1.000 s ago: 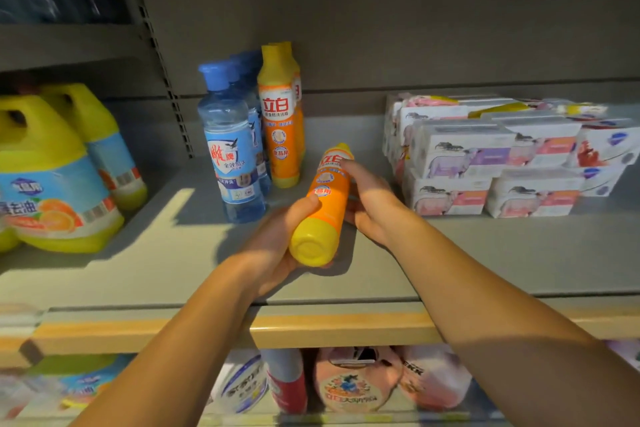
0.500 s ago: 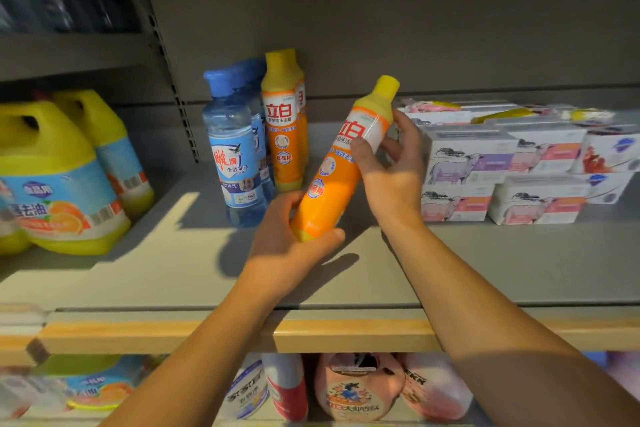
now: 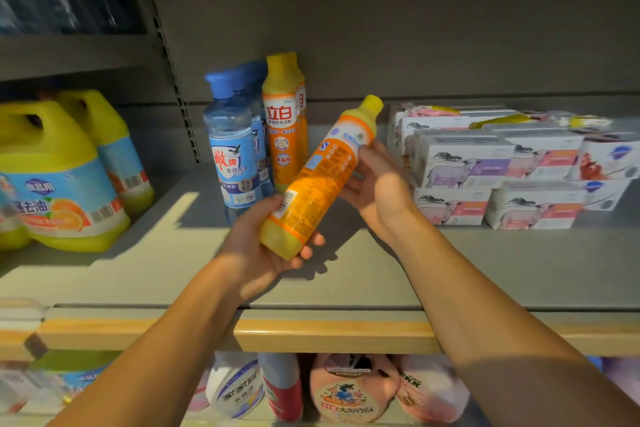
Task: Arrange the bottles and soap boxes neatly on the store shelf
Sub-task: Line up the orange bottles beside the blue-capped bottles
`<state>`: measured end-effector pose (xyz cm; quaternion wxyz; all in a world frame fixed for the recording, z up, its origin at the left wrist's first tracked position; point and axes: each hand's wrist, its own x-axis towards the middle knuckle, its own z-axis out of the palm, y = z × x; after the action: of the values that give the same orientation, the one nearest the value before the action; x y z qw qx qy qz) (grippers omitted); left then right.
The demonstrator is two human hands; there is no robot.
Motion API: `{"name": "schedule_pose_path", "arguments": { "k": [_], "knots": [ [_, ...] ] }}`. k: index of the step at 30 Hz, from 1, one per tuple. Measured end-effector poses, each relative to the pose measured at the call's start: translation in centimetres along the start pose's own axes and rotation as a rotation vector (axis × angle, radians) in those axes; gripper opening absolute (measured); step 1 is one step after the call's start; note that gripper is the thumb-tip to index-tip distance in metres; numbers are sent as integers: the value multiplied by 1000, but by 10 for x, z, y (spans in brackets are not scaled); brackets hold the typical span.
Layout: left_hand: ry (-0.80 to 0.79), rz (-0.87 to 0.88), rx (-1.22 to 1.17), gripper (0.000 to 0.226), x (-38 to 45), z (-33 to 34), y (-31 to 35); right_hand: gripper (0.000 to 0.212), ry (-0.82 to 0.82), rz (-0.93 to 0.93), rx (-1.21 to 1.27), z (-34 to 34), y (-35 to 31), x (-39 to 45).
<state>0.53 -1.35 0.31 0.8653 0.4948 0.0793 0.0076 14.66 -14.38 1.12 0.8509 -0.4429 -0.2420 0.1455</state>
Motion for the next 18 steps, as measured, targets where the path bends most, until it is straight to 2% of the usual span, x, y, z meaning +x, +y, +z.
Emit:
{"name": "schedule_pose_path", "arguments": {
  "k": [4,7,9,11,13,15,18],
  "knots": [
    [-31,21,20,46,2,-2,-2,27,-48,14,61,-5,0,1],
    [73,111,35,42,7,-1,-5,31,26,-51,-51,-4,0,0],
    [125,227,116,41,9,1,-10,41,87,-106,-145,-1,0,-2],
    [187,354,330,41,10,1,-15,50,126,-187,-235,2,-2,-5],
    [249,474,663,38,9,0,-18,48,134,-303,-325,4,-5,-9],
    [188,519,852,41,6,1,-19,44,103,-388,-380,9,-7,-16],
    [86,539,1009,44,5,1,-20,48,78,-445,-388,15,-10,-23]
  ]
}}
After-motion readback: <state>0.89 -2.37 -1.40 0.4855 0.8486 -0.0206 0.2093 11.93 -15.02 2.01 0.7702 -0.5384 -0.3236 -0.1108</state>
